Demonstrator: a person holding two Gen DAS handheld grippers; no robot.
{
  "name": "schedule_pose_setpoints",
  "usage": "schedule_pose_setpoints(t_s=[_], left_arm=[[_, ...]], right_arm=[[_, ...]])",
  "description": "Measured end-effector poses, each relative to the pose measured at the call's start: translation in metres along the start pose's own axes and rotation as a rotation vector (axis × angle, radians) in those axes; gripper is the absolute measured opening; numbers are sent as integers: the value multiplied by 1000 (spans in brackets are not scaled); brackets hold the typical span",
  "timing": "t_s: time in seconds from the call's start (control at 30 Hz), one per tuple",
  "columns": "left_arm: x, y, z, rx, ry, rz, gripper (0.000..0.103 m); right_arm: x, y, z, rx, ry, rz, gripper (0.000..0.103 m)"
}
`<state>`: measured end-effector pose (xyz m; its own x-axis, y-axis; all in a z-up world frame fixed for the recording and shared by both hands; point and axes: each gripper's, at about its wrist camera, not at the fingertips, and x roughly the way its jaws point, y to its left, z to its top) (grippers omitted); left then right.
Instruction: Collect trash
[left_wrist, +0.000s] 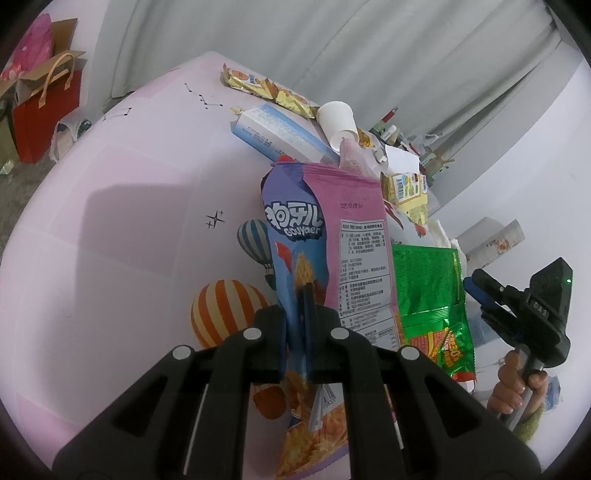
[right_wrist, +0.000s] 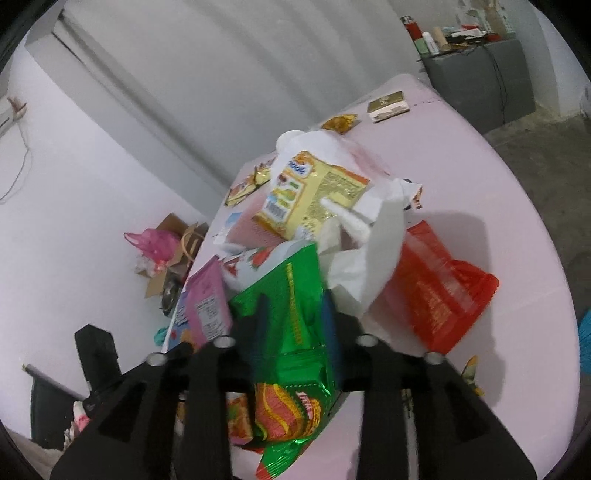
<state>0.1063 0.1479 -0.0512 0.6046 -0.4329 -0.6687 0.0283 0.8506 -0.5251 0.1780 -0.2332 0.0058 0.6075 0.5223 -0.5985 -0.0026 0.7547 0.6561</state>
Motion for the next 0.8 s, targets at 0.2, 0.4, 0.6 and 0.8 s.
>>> schedule_pose_setpoints(t_s=[0.2,0.4,0.6,0.8], left_arm=[[0,1,0,-1,0,-1,5],[2,0,0,0,0,-1,5],[2,0,0,-1,-2,1,5],[1,0,1,-3,-7,4,5]], right_arm=[[14,-4,-4,8,35,-26,36],[8,6,-7,-32,15,10,34],[9,2,-7,-22,20,20,26],[-3,7,-6,-12,-11,71,7]])
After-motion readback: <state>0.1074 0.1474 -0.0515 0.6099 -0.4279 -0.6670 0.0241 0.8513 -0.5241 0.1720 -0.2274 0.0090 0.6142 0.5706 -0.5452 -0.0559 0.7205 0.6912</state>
